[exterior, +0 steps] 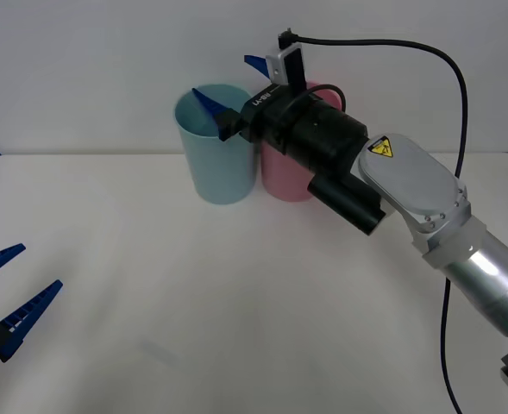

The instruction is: Grasp the object on the table and drop it into the matching bin: aluminum can to the light blue bin, PET bottle to the pink bin.

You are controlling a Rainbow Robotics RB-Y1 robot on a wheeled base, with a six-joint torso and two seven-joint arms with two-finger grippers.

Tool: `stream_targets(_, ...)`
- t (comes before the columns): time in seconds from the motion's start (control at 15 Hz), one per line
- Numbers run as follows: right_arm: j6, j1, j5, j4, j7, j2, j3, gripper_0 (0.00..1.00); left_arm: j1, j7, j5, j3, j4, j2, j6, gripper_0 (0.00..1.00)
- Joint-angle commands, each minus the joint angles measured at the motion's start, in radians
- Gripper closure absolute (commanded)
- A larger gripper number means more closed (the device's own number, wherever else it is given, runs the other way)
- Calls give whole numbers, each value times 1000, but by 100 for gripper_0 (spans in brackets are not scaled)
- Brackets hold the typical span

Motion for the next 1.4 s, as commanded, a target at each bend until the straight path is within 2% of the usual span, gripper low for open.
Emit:
stream_targets(0.07,-31,102,-34,-145,1,-97,0,0,0,0,0,0,0,0,0,0)
stream_targets(0.47,-41,317,-149,-424,27,-321,-9,0,0,0,0,0,0,0,0,0)
stream_targets(0.6,-94,386,-167,-464,44,-359,-54,0,0,0,0,0,0,0,0,0)
stream_targets(1.07,-410,633,-166,-490,118,-382,-334,0,0,0,0,0,0,0,0,0)
stream_targets(1.4,-569,815,-166,-490,274,-381,-529,0,0,0,0,0,0,0,0,0)
